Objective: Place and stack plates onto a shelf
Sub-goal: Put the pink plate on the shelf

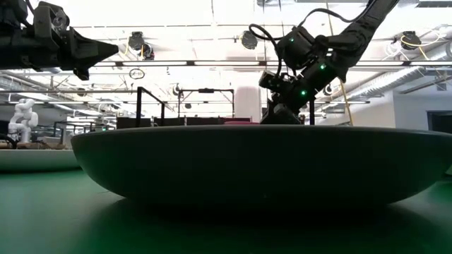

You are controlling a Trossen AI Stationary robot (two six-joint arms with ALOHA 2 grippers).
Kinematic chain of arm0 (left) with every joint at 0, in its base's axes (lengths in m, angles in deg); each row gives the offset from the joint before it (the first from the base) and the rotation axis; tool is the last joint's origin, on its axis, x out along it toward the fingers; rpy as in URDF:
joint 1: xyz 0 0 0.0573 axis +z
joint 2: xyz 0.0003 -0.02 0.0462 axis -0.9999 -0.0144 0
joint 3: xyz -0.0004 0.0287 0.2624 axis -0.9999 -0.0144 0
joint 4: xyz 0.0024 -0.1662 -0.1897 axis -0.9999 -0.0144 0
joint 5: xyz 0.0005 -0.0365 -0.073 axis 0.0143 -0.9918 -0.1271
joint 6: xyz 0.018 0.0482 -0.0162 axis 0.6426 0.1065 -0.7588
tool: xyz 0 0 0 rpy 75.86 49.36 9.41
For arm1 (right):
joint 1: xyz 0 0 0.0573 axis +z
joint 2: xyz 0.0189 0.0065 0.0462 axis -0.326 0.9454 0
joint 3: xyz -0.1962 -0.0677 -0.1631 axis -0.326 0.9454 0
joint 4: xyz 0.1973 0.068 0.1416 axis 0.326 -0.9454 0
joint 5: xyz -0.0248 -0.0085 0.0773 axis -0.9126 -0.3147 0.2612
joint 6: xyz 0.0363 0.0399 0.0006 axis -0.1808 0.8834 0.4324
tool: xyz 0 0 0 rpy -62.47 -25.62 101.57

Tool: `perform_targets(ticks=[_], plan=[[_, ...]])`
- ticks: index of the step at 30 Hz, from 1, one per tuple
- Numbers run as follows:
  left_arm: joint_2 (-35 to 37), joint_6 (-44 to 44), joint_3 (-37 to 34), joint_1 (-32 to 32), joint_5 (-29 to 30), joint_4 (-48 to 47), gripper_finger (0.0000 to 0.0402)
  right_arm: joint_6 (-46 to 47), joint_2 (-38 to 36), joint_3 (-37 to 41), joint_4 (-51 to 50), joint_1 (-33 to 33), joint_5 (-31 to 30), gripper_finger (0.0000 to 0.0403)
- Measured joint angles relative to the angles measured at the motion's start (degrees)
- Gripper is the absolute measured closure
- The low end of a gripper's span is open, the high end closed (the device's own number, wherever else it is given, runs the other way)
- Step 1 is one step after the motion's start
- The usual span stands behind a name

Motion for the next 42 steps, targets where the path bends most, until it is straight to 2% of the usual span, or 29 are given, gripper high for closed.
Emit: perform_targets(ticks=[6, 11, 29, 42], plan=[[0.0, 0.0, 0.0, 0.0, 0.0, 0.0, 0.0400, 0.1, 0.0, 0.0, -0.5, 0.0, 0.2, 0.0398], [0.0, 0.0, 0.0, 0.0, 0.0, 0.0, 0.0400, 0.2, 0.0, 0.0, -0.5, 0.0, 3.1, 0.0397], [0.0, 0.0, 0.0, 0.0, 0.0, 0.0, 0.0400, 0.1, 0.0, 0.0, -0.5, 0.0, 3.1, 0.0395], [0.0, 0.0, 0.0, 0.0, 0.0, 0.0, 0.0400, 0.2, -0.1, 0.0, 0.1, 0.5, 3.1, 0.0335]])
